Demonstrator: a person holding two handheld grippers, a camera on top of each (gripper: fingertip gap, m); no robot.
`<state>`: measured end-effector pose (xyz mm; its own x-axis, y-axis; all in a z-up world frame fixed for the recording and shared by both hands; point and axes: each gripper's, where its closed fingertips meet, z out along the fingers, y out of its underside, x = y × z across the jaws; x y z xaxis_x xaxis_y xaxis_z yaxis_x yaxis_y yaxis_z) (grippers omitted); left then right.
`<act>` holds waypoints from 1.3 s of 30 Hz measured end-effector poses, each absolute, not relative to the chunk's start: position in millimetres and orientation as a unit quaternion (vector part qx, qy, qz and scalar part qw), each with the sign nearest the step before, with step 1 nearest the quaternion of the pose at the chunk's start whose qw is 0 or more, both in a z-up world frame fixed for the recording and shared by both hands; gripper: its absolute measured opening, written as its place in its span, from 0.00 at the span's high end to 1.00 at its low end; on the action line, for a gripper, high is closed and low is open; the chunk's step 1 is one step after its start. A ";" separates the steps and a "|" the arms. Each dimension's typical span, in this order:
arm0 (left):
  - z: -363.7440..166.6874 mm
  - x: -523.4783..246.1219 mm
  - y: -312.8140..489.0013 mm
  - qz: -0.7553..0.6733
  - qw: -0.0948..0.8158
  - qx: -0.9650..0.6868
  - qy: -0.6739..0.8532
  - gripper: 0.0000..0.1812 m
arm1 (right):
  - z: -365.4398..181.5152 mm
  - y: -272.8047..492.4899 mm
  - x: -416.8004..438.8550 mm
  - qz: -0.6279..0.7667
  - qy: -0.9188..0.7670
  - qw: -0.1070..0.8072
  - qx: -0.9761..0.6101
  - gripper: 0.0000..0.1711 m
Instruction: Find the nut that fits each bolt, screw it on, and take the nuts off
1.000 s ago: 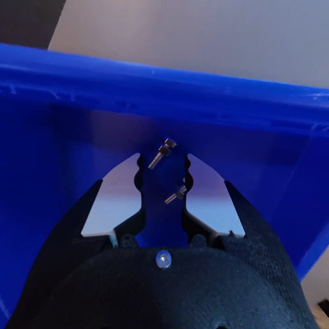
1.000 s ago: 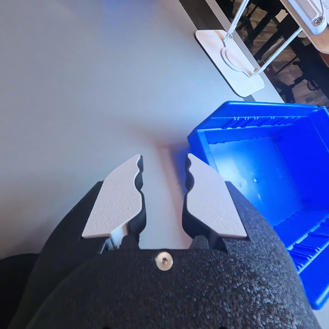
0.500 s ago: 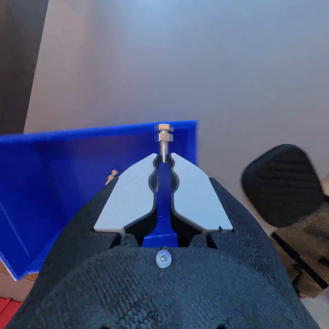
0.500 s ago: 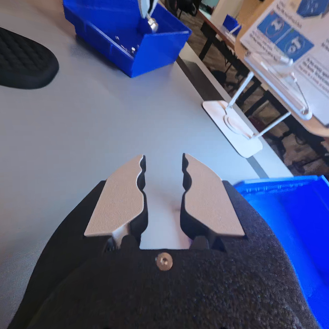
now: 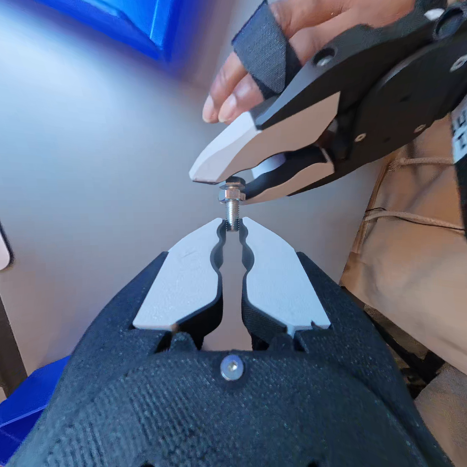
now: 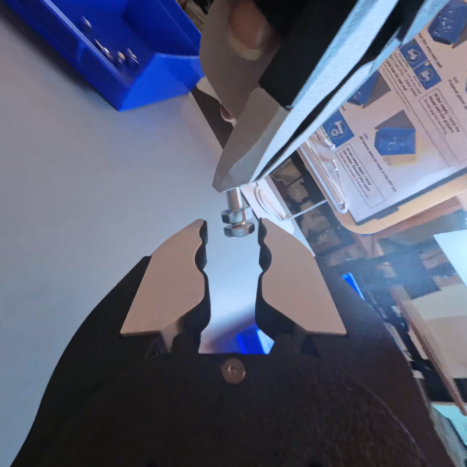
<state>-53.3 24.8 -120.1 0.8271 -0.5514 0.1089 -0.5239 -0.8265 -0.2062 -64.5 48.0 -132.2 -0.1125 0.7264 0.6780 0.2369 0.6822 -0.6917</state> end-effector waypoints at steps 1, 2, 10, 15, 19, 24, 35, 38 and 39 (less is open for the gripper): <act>-121.4 -50.1 28.1 -0.077 0.081 -0.952 0.286 0.95 | -133.9 53.5 -63.2 0.198 -0.713 0.584 -0.333 0.82; -122.5 -47.5 30.6 -0.074 0.078 -0.951 0.290 0.95 | -135.0 57.1 -61.9 0.190 -0.712 0.591 -0.329 0.86; -106.0 -30.4 44.7 -0.111 0.191 -0.924 0.312 0.93 | -131.4 58.3 -56.2 0.334 -0.684 0.544 -0.354 0.90; -76.0 -8.4 44.9 -0.106 0.410 -0.828 0.367 0.84 | -96.8 38.8 -36.3 0.592 -0.601 0.394 -0.364 0.90; -73.9 0.2 39.6 -0.115 0.501 -0.786 0.344 0.86 | -88.4 17.8 -28.3 0.647 -0.587 0.345 -0.343 0.90; -84.3 5.9 29.6 -0.140 0.514 -0.780 0.329 0.91 | -97.3 2.9 -29.9 0.644 -0.601 0.329 -0.340 0.90; -101.3 -3.0 31.4 -0.203 0.536 -0.774 0.269 0.95 | -121.5 2.6 -41.0 0.620 -0.611 0.312 -0.380 0.90; -99.5 -4.3 32.4 -0.236 0.541 -0.768 0.249 0.95 | -122.4 4.2 -41.2 0.611 -0.615 0.325 -0.378 0.89; -99.4 -4.5 32.7 -0.243 0.541 -0.767 0.246 0.95 | -122.7 4.6 -41.1 0.608 -0.616 0.328 -0.377 0.88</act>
